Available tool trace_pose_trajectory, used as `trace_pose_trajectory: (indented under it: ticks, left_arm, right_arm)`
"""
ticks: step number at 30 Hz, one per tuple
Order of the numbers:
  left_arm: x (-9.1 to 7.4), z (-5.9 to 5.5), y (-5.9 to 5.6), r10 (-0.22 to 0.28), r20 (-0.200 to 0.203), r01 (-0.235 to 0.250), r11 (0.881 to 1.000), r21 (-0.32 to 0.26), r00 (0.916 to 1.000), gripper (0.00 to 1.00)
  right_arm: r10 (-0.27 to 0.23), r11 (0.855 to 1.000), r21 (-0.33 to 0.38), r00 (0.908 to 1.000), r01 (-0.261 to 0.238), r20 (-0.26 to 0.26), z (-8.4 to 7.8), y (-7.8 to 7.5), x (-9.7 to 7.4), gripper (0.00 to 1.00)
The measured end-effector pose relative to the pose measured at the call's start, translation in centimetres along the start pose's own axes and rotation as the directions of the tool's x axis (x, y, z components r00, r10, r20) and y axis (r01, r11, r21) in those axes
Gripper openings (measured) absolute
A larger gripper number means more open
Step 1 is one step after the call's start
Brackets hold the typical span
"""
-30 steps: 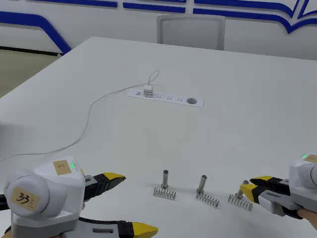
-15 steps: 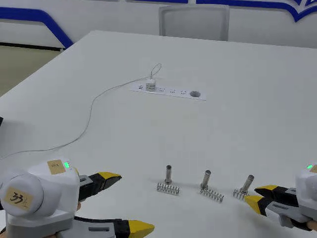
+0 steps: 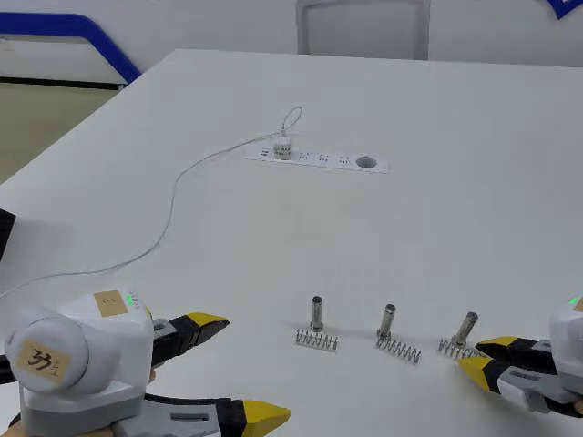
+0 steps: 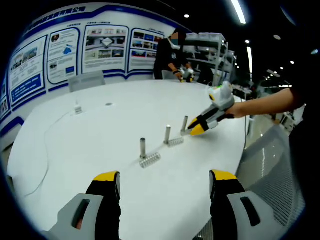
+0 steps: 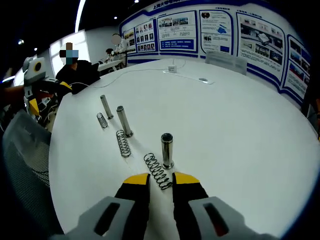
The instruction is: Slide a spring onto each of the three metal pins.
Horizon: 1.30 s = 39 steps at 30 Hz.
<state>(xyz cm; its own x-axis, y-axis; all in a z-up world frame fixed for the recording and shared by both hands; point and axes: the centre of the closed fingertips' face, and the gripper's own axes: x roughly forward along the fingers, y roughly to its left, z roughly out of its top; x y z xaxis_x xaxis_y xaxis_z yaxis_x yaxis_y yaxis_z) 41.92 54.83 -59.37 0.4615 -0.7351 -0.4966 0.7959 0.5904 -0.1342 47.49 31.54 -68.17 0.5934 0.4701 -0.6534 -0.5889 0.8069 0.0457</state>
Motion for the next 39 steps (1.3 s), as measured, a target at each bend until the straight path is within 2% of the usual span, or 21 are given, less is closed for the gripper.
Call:
trace_pose_trajectory:
  ticks: [5, 12, 19, 21, 27, 29, 37, 39]
  left_arm:
    - [-0.1, 0.0, 0.1, 0.001, -0.004, -0.001, 1.000, 0.003, 1.0000, 0.75]
    - [-0.4, 0.0, 0.5, 0.010, -0.005, -0.010, 1.000, 0.007, 0.9999, 0.76]
    - [-0.3, 0.4, 0.5, 0.008, 0.002, -0.008, 1.000, 0.012, 1.0000, 0.76]
    - [-0.3, 0.6, 0.4, 0.005, 0.004, -0.005, 1.000, 0.015, 1.0000, 0.76]
    - [-0.2, 0.8, 0.2, -0.002, 0.006, 0.001, 1.000, 0.026, 1.0000, 0.76]
    - [-0.2, 0.8, 0.1, -0.004, 0.007, 0.004, 1.000, 0.029, 1.0000, 0.76]
    - [-0.1, 0.7, -0.2, -0.016, -0.003, 0.016, 0.999, 0.042, 0.9999, 0.76]
    - [-0.1, 1.1, -0.4, -0.021, 0.013, 0.021, 0.999, 0.032, 0.9997, 0.76]
  right_arm:
    - [0.012, 1.000, -0.016, 0.9998, -0.012, -0.018, -0.5, 0.2, 0.1, 0.18]
    - [0.016, 0.999, -0.036, 0.9998, -0.016, -0.014, -0.6, 0.4, 0.2, 0.12]
    - [-0.001, 0.999, -0.053, 0.9993, -0.001, -0.038, -0.8, 0.3, 0.0, 0.12]
    - [-0.009, 0.998, -0.059, 0.9988, 0.006, -0.049, -0.9, 0.2, -0.3, 0.11]
    - [-0.008, 0.996, -0.089, 0.9993, 0.004, -0.037, -0.4, 0.4, -1.0, 0.11]
    - [-0.001, 0.993, -0.116, 0.9989, -0.005, -0.046, -0.5, 0.6, -1.2, 0.11]
    - [0.018, 0.989, -0.148, 0.9981, -0.027, -0.059, -0.4, 1.8, -2.5, 0.11]
    - [0.018, 0.987, -0.156, 0.9981, -0.027, -0.059, -0.2, 2.1, -2.9, 0.11]
